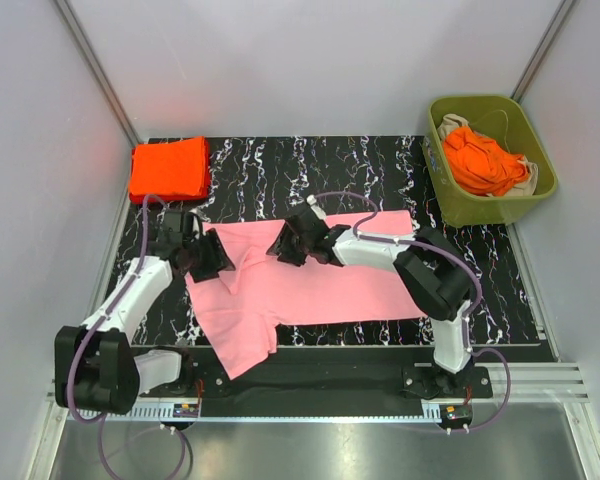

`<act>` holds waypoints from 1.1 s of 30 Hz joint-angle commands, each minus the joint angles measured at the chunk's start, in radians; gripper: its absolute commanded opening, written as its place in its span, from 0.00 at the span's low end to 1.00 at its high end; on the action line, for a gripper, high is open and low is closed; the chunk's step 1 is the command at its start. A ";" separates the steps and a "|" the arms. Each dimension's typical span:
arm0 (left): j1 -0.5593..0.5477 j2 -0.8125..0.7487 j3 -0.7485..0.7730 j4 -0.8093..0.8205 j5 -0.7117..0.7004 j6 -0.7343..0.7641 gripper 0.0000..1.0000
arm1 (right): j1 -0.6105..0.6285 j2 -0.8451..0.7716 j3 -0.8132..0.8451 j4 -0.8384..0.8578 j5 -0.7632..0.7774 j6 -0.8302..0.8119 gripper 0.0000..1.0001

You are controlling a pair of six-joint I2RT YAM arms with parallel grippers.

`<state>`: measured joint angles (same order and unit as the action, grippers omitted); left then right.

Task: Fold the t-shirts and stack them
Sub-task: Fold the tshirt

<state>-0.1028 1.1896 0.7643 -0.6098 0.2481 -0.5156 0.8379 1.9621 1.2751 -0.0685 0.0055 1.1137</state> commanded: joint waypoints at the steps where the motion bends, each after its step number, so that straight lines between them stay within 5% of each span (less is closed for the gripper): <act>1: -0.057 -0.028 -0.058 0.096 -0.055 -0.082 0.55 | 0.016 0.041 0.043 0.048 -0.004 0.084 0.46; 9: -0.162 -0.062 -0.140 0.120 -0.219 -0.124 0.51 | 0.026 0.034 0.020 0.055 0.014 0.077 0.45; 23: -0.195 -0.001 -0.160 0.216 -0.262 -0.113 0.32 | 0.027 0.006 -0.006 0.059 0.019 0.054 0.43; 33: -0.198 0.008 -0.151 0.168 -0.309 -0.126 0.43 | 0.029 -0.019 -0.003 0.059 0.033 0.029 0.43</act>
<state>-0.2943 1.2144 0.6098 -0.4553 -0.0113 -0.6346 0.8566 1.9991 1.2675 -0.0353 0.0097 1.1637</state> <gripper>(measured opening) 0.421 0.433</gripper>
